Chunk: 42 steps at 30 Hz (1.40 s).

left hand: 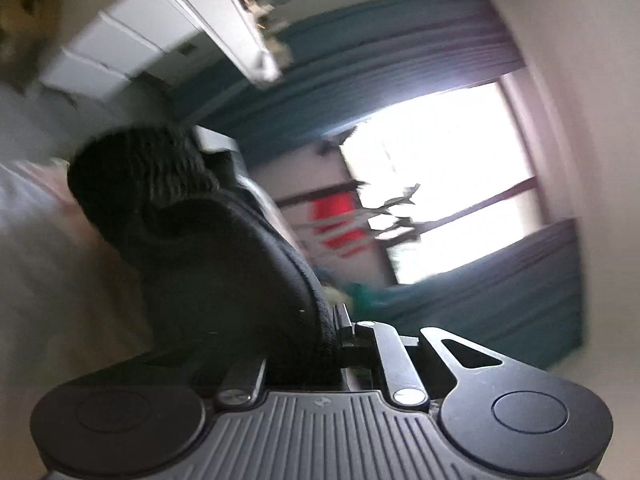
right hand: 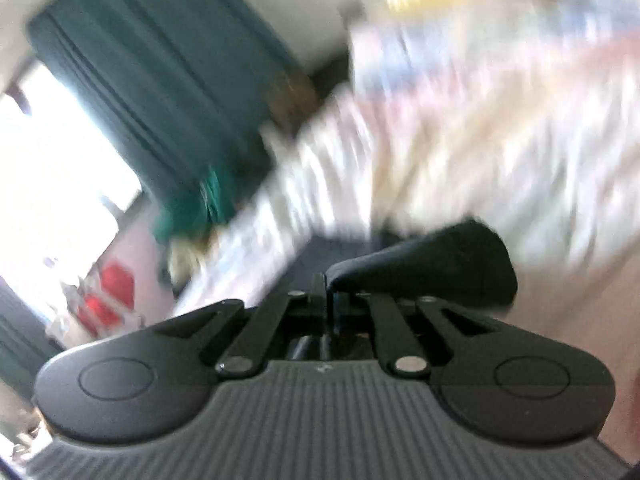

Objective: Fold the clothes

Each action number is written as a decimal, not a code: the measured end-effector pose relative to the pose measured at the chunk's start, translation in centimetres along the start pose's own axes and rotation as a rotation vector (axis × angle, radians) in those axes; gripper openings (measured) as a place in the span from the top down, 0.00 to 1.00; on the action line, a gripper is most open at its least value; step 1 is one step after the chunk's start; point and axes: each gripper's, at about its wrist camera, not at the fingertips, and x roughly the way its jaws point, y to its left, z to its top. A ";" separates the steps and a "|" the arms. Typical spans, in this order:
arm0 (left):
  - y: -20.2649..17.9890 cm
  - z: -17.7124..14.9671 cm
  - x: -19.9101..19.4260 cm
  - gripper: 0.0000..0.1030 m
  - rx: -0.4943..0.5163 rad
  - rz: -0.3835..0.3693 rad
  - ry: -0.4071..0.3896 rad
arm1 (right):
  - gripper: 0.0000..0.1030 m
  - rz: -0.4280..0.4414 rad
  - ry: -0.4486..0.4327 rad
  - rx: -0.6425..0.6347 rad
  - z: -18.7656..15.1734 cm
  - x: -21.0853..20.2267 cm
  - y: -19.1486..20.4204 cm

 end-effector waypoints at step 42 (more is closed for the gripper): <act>-5.3 8.6 1.6 0.95 -0.155 0.030 0.127 | 0.95 -0.017 0.143 0.052 4.9 6.2 1.2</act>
